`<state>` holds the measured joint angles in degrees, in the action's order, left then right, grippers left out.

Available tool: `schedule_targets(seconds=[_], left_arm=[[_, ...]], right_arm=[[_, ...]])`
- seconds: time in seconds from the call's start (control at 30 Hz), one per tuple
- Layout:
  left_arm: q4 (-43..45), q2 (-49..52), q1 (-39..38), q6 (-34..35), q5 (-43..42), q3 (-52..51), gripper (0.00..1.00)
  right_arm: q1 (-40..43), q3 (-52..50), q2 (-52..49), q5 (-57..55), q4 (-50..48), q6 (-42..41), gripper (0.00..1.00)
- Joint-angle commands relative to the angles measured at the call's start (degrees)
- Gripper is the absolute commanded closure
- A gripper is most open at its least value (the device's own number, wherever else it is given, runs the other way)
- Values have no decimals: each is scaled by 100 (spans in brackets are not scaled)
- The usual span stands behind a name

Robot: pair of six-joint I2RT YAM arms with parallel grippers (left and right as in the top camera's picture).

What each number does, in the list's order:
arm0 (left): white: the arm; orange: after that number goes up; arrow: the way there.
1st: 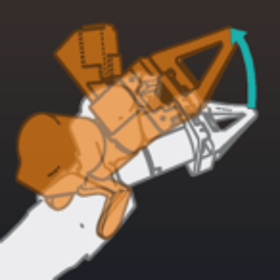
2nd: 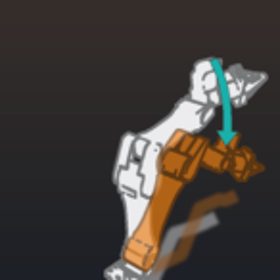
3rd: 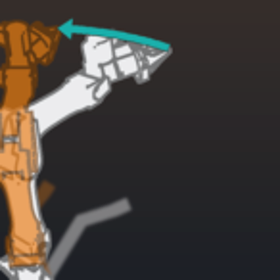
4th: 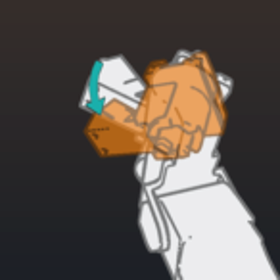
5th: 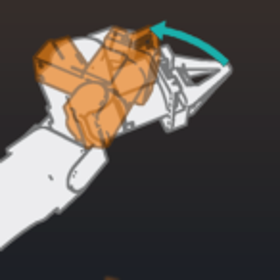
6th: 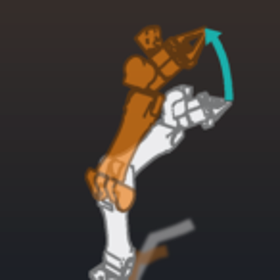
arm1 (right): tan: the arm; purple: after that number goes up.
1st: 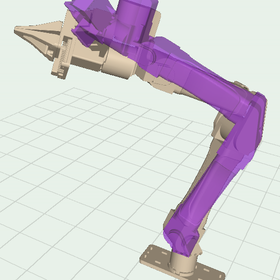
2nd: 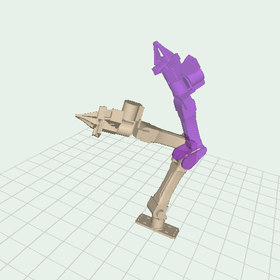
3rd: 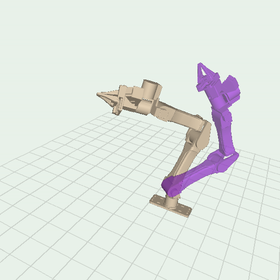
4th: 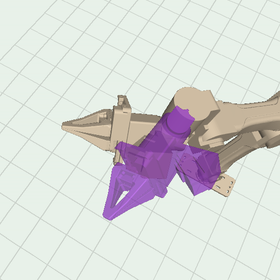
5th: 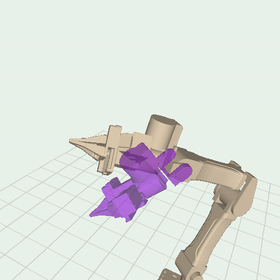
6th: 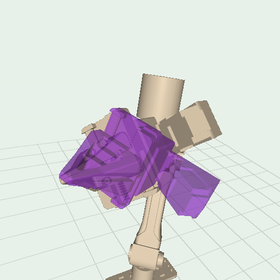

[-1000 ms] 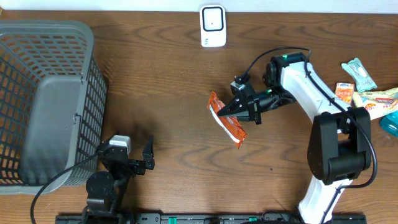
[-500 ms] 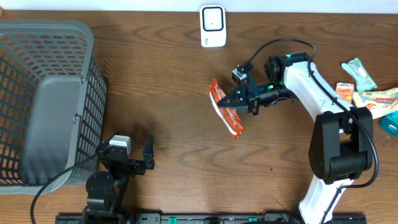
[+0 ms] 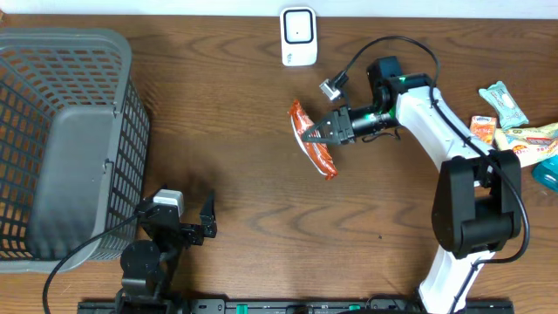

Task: Scan the item barcode
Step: 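Lift the candy bar and carry it rightward with the right gripper, then raise the candy bar up to the white scanner window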

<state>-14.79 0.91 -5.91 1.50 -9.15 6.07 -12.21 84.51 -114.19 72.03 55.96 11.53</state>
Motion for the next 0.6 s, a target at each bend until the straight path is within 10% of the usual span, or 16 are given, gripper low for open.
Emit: schedule_targets(seconds=[0.0,0.57], left_arm=[[-55,-31,-28,9,-72,-125,2],[-55,-31,-28,9,-72,-125,2]], right_arm=[[-208,11,28,-9,-361,96,99],[-326,13,28,-568,-2883,-737,99]])
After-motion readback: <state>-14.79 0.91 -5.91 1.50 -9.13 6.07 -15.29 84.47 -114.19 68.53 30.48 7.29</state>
